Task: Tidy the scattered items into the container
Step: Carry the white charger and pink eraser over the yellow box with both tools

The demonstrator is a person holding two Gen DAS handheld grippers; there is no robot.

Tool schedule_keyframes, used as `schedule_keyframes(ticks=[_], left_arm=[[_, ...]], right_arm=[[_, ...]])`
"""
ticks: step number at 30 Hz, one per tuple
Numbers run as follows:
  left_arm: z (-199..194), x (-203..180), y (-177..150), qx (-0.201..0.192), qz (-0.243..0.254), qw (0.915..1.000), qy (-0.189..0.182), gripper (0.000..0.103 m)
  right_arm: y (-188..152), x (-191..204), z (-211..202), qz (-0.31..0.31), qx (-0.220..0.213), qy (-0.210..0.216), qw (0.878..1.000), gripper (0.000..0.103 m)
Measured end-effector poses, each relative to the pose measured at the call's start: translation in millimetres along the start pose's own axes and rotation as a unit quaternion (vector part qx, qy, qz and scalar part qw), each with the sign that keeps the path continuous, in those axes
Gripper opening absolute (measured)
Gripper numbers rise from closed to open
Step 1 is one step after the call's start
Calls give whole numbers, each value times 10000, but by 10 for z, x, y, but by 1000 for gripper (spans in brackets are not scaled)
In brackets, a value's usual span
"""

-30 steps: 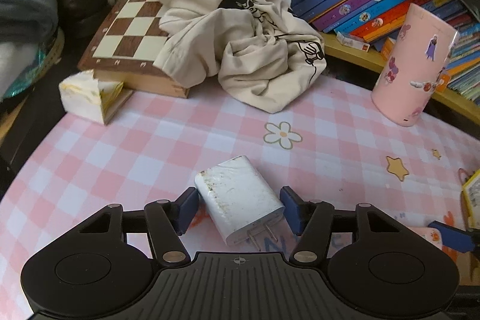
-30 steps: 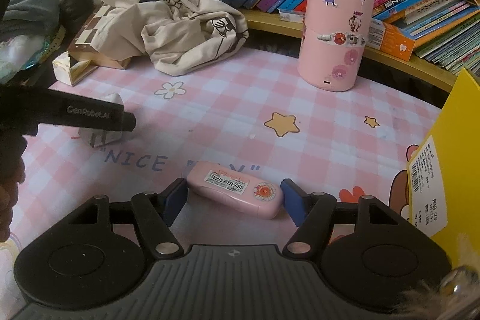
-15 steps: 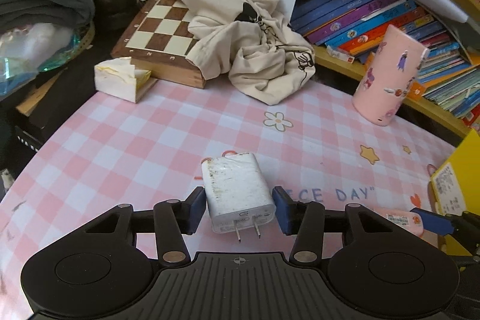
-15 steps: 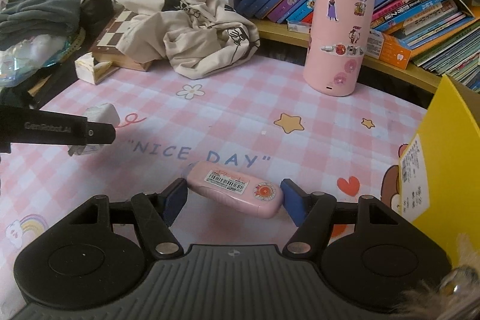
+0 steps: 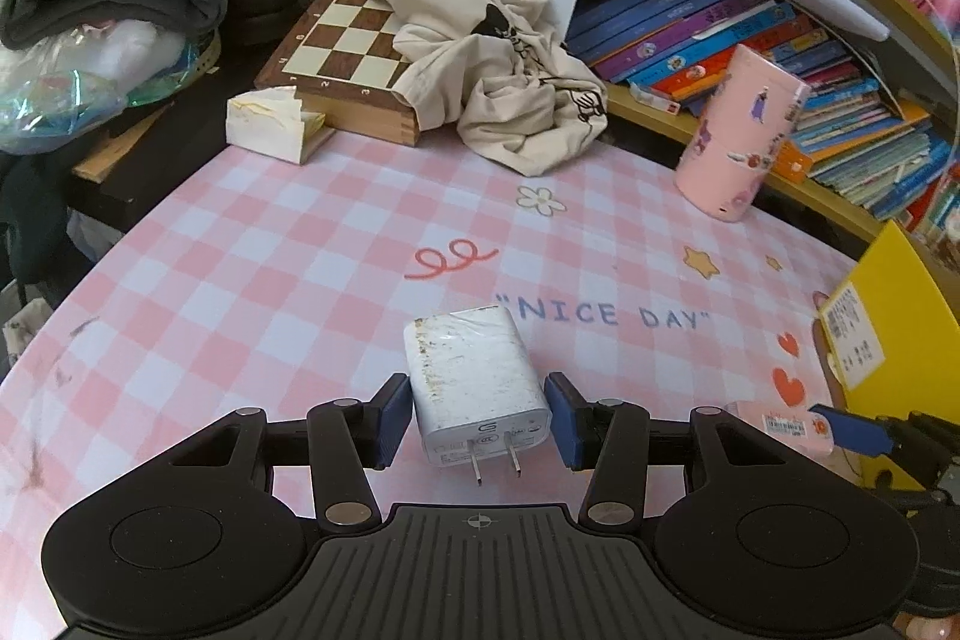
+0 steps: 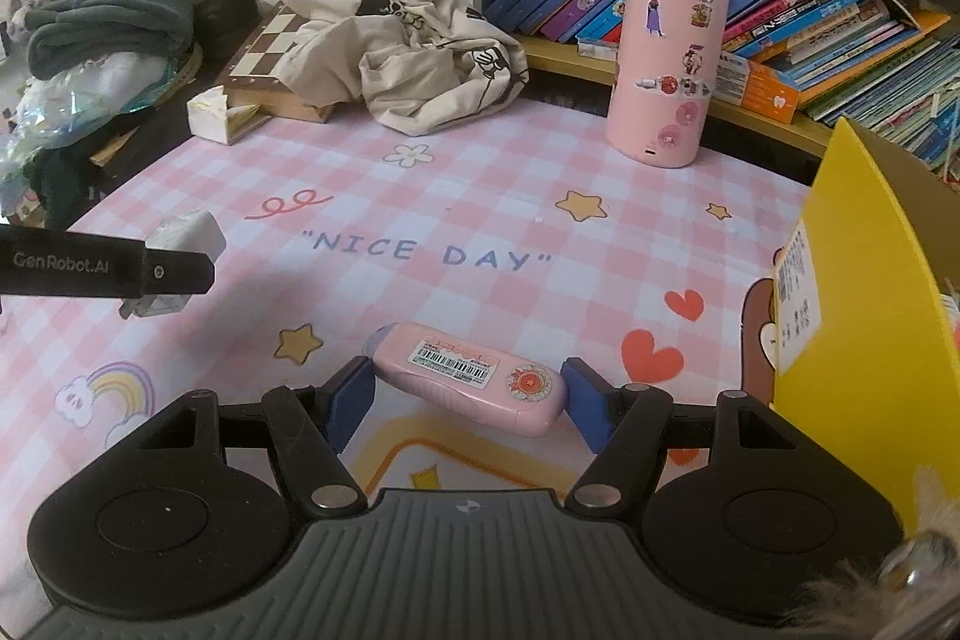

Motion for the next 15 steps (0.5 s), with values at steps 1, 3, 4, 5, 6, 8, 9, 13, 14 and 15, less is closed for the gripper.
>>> schedule_keyframes(ticks=[1, 3, 4, 5, 6, 8, 9, 13, 14, 15], left_arm=[[-35, -5, -18, -4, -2, 10000, -20, 47], [-104, -15, -46, -14, -12, 10000, -67, 47], [-142, -21, -59, -22, -11, 10000, -94, 47], [-179, -28, -71, -30, -10, 9999, -120, 47], [-216, -38, -82, -40, -8, 9999, -147, 47], [-287, -55, -99, -60, -7, 9998, -199, 47], [-327, -64, -106, -70, -7, 9997, -228, 47], [-478, -69, -131, -103, -84, 9994, -319, 47], [-516, -67, -133, -119, -129, 9992, -348, 47], [-556, -66, -135, -138, -164, 9991, -377, 47]], right_arm=[[-9, 7, -35, -6, -17, -1, 10000, 66], [-26, 17, -104, -21, -54, -7, 10000, 66], [-37, 23, -139, -31, -74, -11, 10000, 66], [-49, 29, -172, -39, -87, -9, 10000, 66], [-63, 37, -207, -40, -98, -5, 9999, 66], [-90, 53, -273, -41, -113, 7, 9999, 66], [-102, 62, -305, -45, -120, 14, 9999, 66], [-137, 98, -441, -69, -165, 35, 9998, 66], [-142, 104, -474, -65, -177, 40, 9998, 66], [-147, 109, -507, -57, -188, 44, 9998, 66]])
Point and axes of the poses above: each gripper's, at about its wrist camera, not at the fingertips, and z roughly the way its jaws point, x to its left, y to its top, the point moved 7 cm from there along z, roughly the way its jaws point, and after that the axes turned 6 degrees about -x, right-handed, at the moved point
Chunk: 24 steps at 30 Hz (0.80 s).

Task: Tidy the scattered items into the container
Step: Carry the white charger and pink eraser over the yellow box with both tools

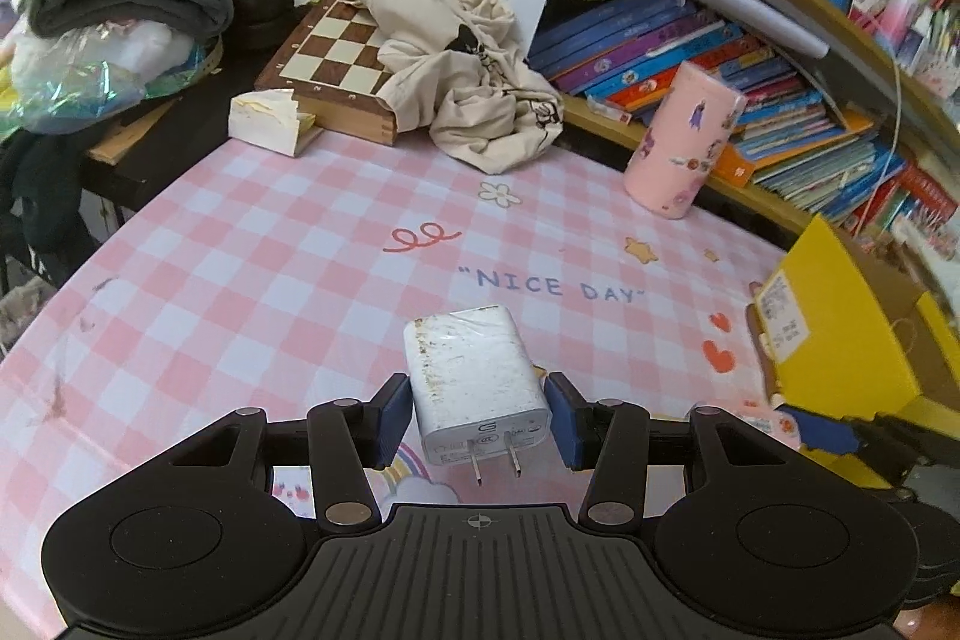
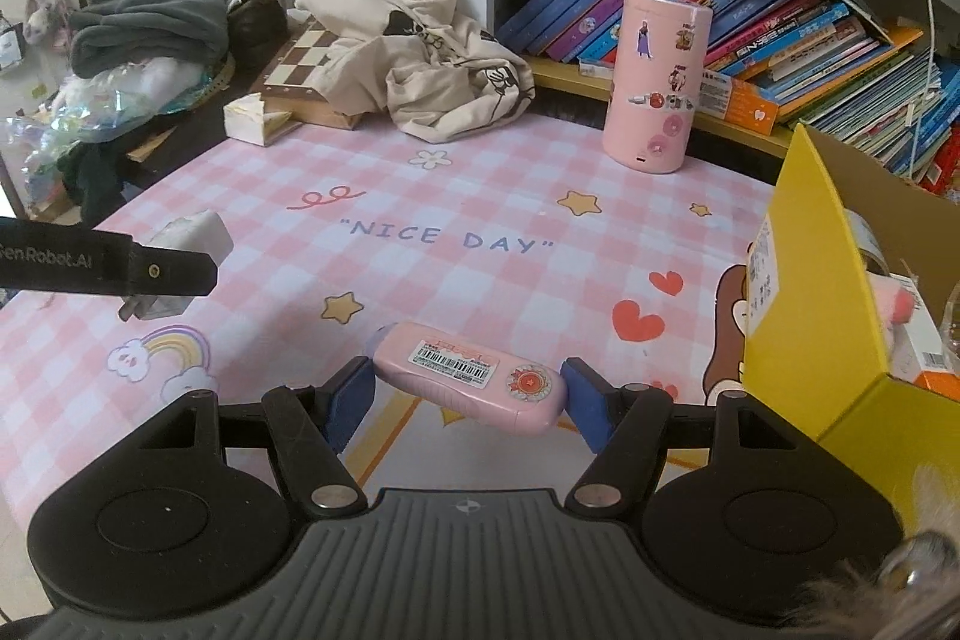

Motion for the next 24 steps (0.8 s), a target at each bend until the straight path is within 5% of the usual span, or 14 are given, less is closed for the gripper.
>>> schedule_keyframes(ticks=[24], left_arm=[[-731, -28, -246, -158, -136, 9984, -532, 47]], right_arm=[[-189, 13, -833, 132, -203, -281, 9993, 66]])
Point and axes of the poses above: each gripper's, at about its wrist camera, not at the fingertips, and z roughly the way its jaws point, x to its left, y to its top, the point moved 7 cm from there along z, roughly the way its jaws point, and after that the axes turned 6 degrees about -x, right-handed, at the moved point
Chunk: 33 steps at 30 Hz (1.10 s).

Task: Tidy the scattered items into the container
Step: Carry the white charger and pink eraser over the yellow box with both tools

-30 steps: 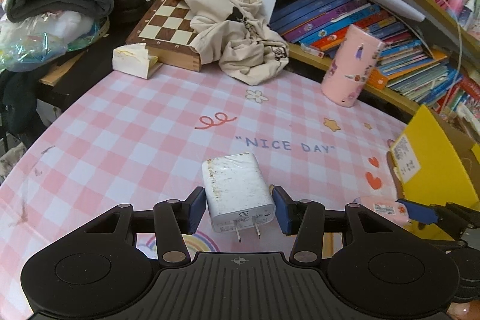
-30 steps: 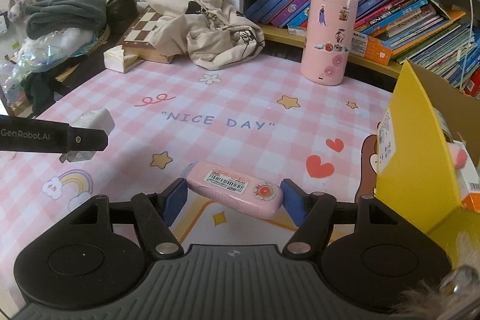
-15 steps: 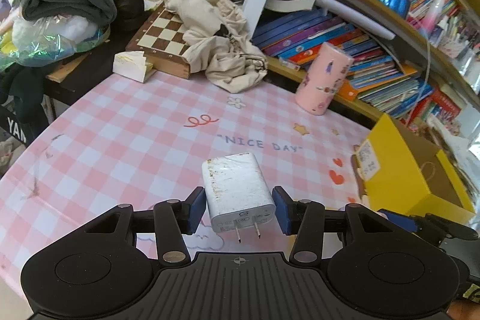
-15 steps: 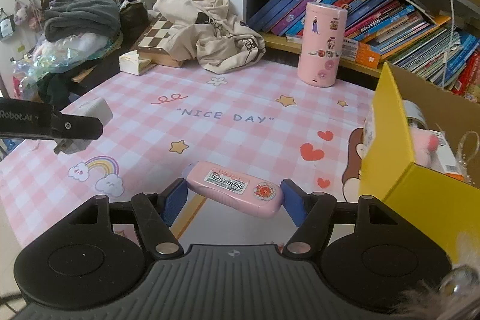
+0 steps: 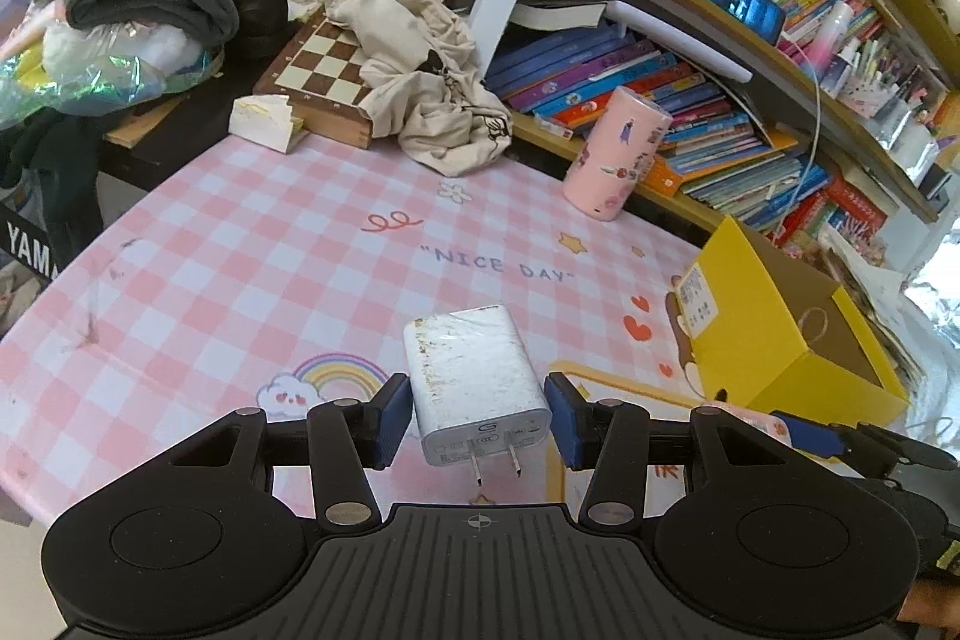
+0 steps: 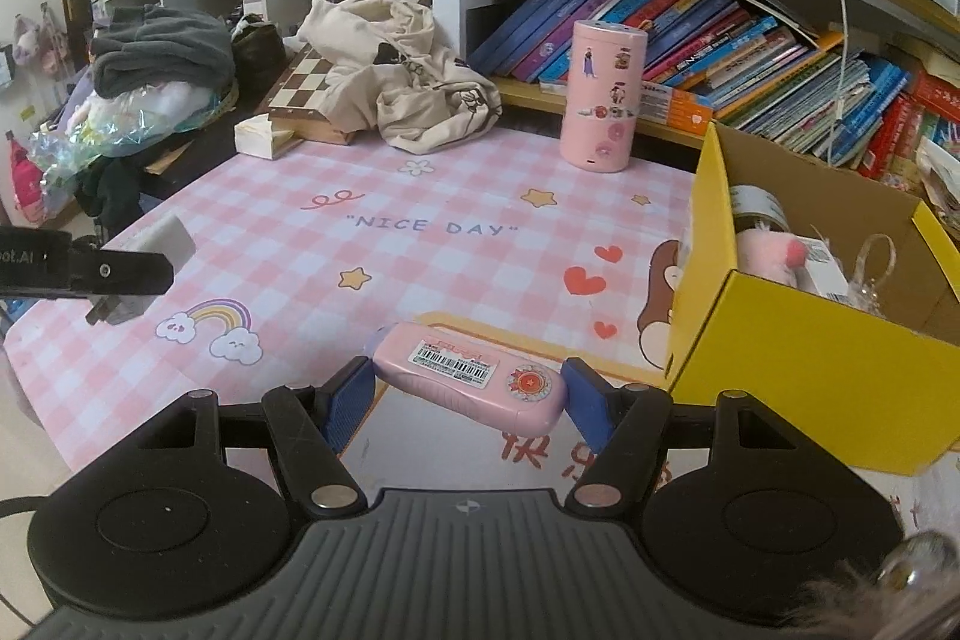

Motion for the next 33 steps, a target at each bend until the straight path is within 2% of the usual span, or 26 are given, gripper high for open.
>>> schedule_keyframes(ticks=[8, 21, 33], left_arm=[[-150, -73, -91, -11, 8, 9998, -191, 47], [-313, -100, -204, -13, -99, 9995, -290, 47], [-268, -392, -341, 195, 128, 9977, -630, 47]], right_arm=[[-59, 56, -165, -1, -18, -71, 10000, 66], [-156, 128, -323, -79, 19, -112, 9999, 66], [-308, -76, -546, 144, 33, -400, 9991, 66]])
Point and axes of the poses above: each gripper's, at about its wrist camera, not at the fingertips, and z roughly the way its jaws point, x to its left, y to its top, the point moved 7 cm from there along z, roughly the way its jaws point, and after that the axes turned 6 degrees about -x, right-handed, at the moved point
